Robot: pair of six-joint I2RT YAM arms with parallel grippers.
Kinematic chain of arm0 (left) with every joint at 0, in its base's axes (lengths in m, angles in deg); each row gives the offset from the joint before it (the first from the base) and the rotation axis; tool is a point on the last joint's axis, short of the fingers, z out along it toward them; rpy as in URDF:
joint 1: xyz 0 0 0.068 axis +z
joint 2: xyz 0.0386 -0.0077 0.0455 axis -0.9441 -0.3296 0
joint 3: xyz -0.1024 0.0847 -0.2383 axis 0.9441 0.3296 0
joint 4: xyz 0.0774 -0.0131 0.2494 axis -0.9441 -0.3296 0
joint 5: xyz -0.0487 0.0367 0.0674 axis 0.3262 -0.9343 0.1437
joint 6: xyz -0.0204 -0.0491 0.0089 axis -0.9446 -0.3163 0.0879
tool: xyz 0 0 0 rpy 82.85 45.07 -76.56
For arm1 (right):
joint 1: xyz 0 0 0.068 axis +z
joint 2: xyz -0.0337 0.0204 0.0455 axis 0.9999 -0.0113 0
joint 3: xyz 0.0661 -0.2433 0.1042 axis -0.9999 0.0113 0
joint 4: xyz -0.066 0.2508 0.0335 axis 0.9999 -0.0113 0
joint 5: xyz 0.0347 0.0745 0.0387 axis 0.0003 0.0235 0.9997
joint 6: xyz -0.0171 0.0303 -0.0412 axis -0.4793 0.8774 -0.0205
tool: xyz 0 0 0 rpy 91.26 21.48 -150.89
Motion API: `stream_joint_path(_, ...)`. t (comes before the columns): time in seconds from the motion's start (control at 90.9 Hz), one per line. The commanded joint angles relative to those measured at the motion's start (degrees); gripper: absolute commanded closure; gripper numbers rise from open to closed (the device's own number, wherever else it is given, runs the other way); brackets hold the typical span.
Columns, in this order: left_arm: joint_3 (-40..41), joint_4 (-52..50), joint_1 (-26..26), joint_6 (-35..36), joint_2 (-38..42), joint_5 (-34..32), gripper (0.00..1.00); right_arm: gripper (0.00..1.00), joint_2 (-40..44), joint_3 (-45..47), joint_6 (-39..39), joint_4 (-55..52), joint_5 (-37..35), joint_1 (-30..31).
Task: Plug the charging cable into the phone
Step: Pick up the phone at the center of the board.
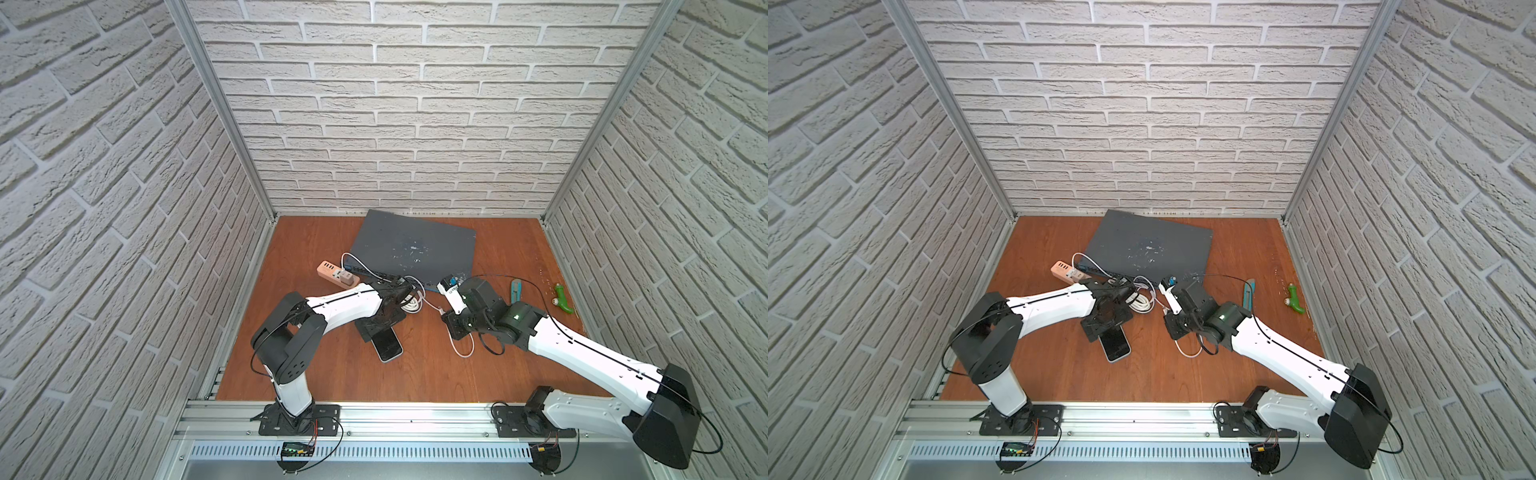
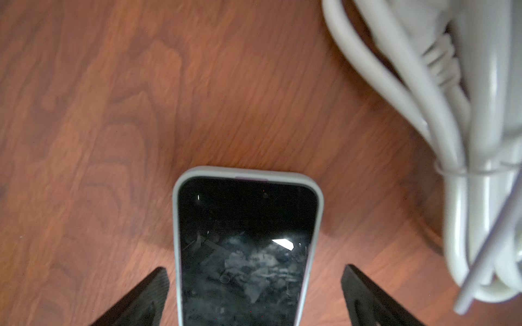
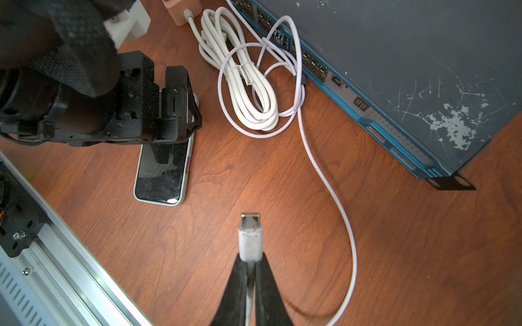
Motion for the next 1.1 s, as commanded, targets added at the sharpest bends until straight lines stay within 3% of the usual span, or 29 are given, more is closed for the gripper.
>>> stream_joint_path(0.0, 1.45, -0.02, 0.61, -0.12, -0.62, 0.52, 0.02, 0.97, 0.04, 0.62, -0.29, 1.49, 0.25, -0.26)
stream_joint_path(0.594, 2.91, 3.16, 4.66, 6.06, -4.43, 8.75, 0.02, 0.97, -0.48, 0.34, 0.26, 1.46, -0.22, -0.25)
stream_joint_path(1.089, -0.64, -1.79, 5.26, 10.28, -7.31, 12.33, 0.05, 0.97, 0.81, 1.46, 0.34, 1.95, -1.06, -0.25)
